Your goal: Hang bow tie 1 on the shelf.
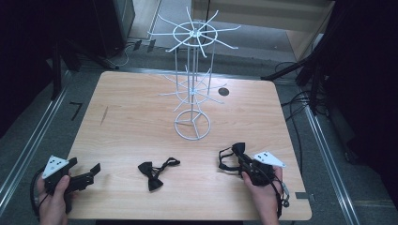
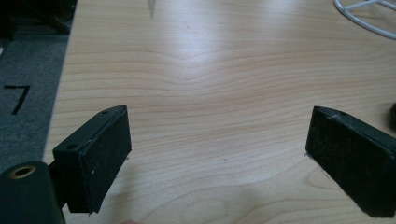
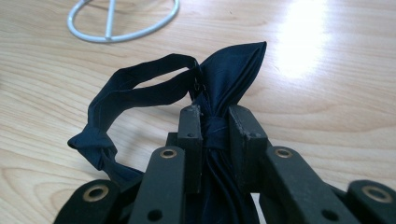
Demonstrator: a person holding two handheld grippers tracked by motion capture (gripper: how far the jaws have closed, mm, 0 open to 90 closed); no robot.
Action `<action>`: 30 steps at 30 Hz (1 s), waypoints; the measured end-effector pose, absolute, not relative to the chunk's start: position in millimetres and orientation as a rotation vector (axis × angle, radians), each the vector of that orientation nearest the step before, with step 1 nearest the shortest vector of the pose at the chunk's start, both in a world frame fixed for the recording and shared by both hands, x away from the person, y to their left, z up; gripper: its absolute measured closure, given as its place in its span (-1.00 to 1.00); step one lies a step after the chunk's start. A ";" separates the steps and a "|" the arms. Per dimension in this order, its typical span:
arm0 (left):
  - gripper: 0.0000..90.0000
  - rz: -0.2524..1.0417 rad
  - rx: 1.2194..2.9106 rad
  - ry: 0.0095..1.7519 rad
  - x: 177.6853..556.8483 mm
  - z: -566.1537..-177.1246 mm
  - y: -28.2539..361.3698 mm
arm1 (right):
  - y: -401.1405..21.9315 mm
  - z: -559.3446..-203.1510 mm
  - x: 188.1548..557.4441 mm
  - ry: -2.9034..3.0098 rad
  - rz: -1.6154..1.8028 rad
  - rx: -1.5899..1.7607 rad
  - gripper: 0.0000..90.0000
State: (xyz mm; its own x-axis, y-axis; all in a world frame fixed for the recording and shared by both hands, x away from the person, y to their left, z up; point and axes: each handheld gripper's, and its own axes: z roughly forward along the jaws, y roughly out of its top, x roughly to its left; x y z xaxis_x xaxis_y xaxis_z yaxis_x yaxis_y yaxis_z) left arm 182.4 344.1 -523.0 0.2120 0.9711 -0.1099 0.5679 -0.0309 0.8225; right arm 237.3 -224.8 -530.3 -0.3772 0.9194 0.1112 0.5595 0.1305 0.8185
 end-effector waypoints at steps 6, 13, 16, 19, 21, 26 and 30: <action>-0.84 0.652 1.732 1.429 184.2 -523.4 335.2 | -219.8 -523.4 235.0 1.978 1.172 1.414 0.71; -0.84 0.653 1.716 1.435 183.7 -523.4 336.4 | -211.6 -512.8 233.4 1.993 1.195 1.368 0.71; -0.84 0.651 1.726 1.431 183.6 -523.3 336.1 | -211.8 -507.1 232.4 1.986 1.211 1.355 0.71; -0.84 0.639 1.724 1.436 184.1 -523.4 336.8 | -213.8 -500.5 231.4 1.969 1.234 1.350 0.71; -0.84 0.639 1.720 1.438 184.1 -523.5 336.8 | -215.3 -496.7 231.0 1.960 1.247 1.351 0.71; -0.84 0.648 1.713 1.435 183.2 -523.3 337.1 | -218.6 -487.0 232.4 1.930 1.279 1.344 0.71; -0.84 0.648 1.712 1.435 183.2 -523.3 337.1 | -219.0 -478.6 232.8 1.910 1.293 1.325 0.71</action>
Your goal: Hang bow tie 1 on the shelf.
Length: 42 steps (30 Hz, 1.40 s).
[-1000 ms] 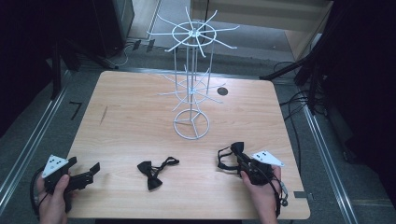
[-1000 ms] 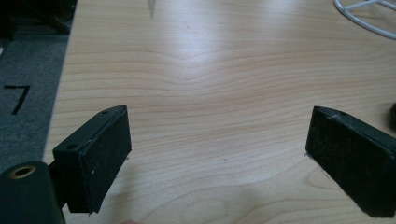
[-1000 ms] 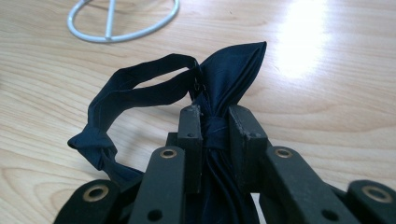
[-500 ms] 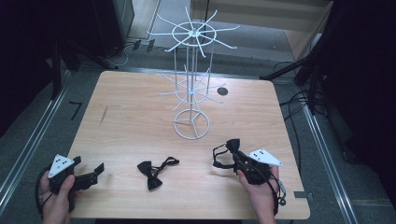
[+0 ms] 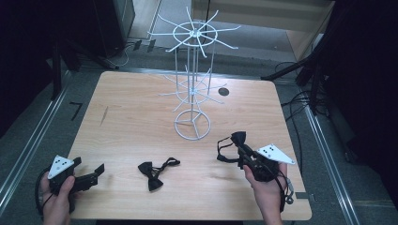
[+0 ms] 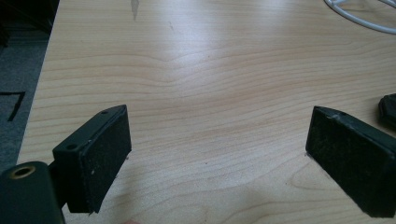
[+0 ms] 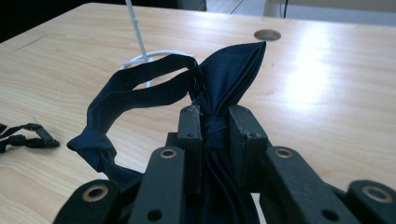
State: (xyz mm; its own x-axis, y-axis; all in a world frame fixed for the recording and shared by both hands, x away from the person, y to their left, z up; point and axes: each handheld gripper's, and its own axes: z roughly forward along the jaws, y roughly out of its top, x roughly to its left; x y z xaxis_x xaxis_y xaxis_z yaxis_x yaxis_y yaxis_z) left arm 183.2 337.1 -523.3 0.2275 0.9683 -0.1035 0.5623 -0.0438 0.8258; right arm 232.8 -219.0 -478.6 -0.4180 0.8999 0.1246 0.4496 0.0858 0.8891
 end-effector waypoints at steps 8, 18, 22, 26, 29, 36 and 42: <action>-0.84 0.631 1.693 1.438 183.0 -523.3 339.2 | -214.3 -465.5 233.1 1.890 1.313 1.287 0.71; -0.84 0.628 1.693 1.439 183.1 -523.4 339.5 | -211.3 -452.9 236.2 1.871 1.350 1.261 0.71; -0.84 0.628 1.693 1.440 183.1 -523.3 339.6 | -211.5 -447.6 236.7 1.855 1.367 1.256 0.71; -0.84 0.629 1.690 1.438 183.1 -523.5 339.5 | -211.5 -442.6 237.2 1.848 1.374 1.252 0.71; -0.84 0.628 1.691 1.437 183.1 -523.5 339.6 | -211.2 -439.0 237.8 1.843 1.380 1.248 0.71; -0.84 0.627 1.691 1.437 183.0 -523.4 340.1 | -209.2 -433.1 240.3 1.833 1.392 1.242 0.71; -0.84 0.626 1.688 1.438 182.9 -523.4 340.4 | -207.4 -425.7 243.8 1.829 1.396 1.228 0.71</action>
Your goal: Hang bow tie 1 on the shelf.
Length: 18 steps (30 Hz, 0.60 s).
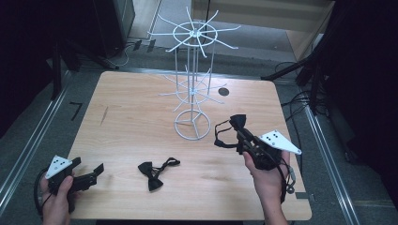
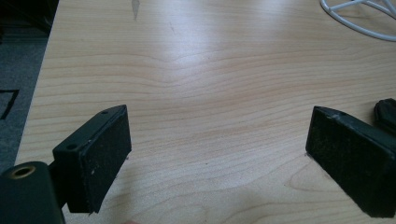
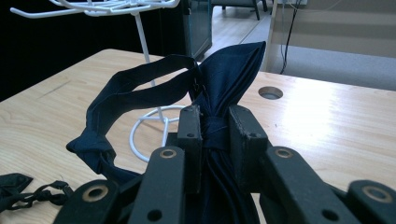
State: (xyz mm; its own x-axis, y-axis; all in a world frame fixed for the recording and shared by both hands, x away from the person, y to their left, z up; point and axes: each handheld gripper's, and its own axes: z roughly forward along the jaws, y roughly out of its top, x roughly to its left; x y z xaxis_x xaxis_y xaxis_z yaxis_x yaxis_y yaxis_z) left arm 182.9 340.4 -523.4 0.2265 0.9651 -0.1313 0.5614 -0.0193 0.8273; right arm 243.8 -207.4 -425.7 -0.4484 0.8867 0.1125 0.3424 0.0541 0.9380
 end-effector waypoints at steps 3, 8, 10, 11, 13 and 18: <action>-0.84 0.624 1.686 1.437 183.0 -523.5 340.7 | -207.1 -423.5 244.6 1.828 1.397 1.230 0.71; -0.84 0.620 1.685 1.438 183.0 -523.5 341.1 | -206.0 -414.4 247.9 1.821 1.405 1.220 0.71; -0.84 0.620 1.682 1.438 183.0 -523.5 341.2 | -205.0 -411.3 249.1 1.817 1.409 1.216 0.71; -0.84 0.620 1.682 1.438 183.0 -523.5 341.2 | -204.8 -410.1 249.6 1.818 1.411 1.217 0.71; -0.84 0.618 1.681 1.436 182.8 -523.4 341.4 | -203.9 -407.0 250.8 1.814 1.412 1.212 0.71; -0.84 0.615 1.677 1.440 182.9 -523.4 341.5 | -202.3 -399.2 253.4 1.805 1.425 1.206 0.71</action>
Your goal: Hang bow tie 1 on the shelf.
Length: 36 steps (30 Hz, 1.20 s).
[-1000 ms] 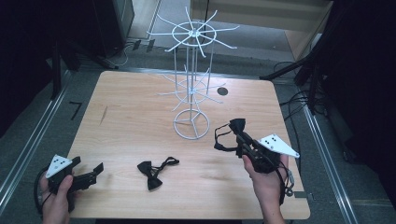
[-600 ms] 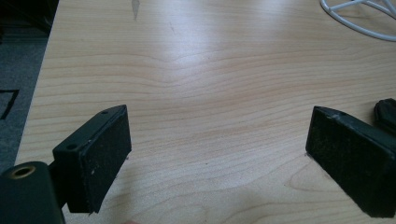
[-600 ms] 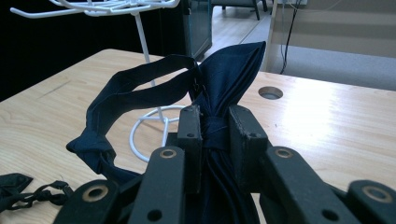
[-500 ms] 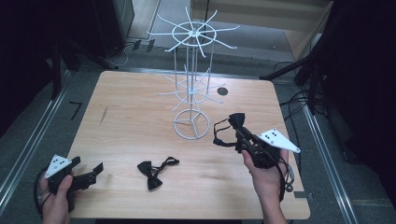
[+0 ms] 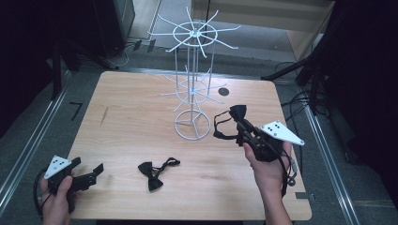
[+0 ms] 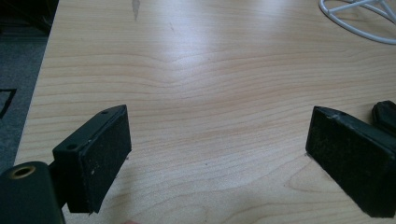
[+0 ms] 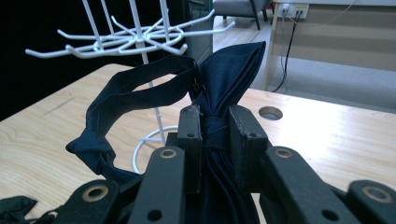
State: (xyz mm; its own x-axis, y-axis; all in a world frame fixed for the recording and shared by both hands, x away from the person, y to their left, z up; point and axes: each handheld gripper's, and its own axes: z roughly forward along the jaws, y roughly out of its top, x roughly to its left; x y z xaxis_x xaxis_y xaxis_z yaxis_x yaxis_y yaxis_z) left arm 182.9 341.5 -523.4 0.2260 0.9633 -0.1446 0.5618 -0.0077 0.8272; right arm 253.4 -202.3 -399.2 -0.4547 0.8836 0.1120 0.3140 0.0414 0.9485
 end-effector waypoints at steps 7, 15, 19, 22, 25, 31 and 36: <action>-0.84 0.617 1.681 1.439 183.0 -523.5 341.5 | -202.4 -392.2 256.0 1.796 1.433 1.203 0.71; -0.84 0.617 1.682 1.439 183.1 -523.5 341.5 | -199.2 -381.8 262.2 1.789 1.436 1.190 0.71; -0.84 0.615 1.678 1.441 182.9 -523.4 341.5 | -196.8 -378.0 265.6 1.788 1.439 1.188 0.71; -0.84 0.611 1.680 1.442 182.6 -523.5 341.4 | -194.9 -375.0 269.4 1.782 1.441 1.188 0.71; -0.84 0.614 1.676 1.440 182.2 -523.5 341.6 | -193.6 -373.6 274.8 1.772 1.449 1.206 0.71; -0.84 0.610 1.671 1.443 182.2 -523.6 341.7 | -192.0 -376.6 285.3 1.771 1.441 1.229 0.71; -0.84 0.607 1.677 1.440 182.5 -523.5 341.7 | -192.1 -376.6 292.1 1.753 1.478 1.260 0.71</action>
